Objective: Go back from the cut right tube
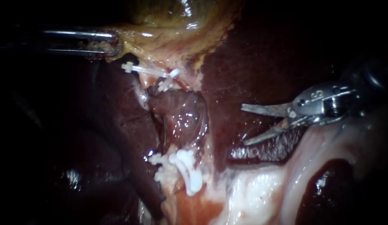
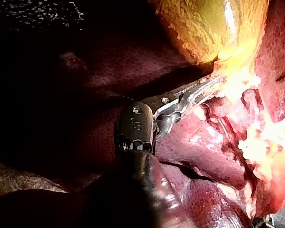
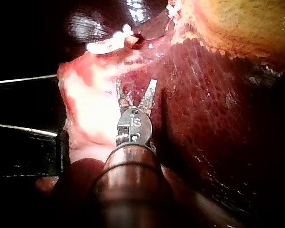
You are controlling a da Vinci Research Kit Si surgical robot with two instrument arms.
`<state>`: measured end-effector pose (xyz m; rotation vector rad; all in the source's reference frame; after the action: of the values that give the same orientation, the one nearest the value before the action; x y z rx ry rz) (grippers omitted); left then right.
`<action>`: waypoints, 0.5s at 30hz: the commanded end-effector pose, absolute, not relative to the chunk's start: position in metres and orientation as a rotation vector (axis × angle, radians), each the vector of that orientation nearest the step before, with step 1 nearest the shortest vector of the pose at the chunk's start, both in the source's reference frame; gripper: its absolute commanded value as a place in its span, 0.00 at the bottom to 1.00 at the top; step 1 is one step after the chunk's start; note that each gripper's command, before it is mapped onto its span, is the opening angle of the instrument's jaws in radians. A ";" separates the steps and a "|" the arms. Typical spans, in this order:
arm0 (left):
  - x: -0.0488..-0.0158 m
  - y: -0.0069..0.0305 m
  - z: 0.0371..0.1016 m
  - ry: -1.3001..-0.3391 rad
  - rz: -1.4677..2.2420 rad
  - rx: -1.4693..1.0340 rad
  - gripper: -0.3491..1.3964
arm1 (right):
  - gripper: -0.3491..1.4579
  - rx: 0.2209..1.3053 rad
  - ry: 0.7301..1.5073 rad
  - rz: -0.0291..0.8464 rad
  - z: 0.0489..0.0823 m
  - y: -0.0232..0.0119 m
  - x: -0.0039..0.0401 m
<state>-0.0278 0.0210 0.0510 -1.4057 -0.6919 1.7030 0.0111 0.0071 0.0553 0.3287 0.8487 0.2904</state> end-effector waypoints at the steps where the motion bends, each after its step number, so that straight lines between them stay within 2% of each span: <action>1: -0.0280 0.0210 0.0511 -0.693 1.705 -1.407 0.00 | 0.99 0.325 0.848 0.297 0.0553 0.0071 0.0110; 15: -0.0324 0.0191 0.0562 -0.711 1.736 -1.403 0.00 | 0.99 0.324 0.847 0.301 0.0553 0.0072 0.0106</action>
<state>-0.0325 0.0190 0.0564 -1.4023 -0.7142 1.7348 0.0105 0.0072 0.0552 0.3237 0.8463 0.3018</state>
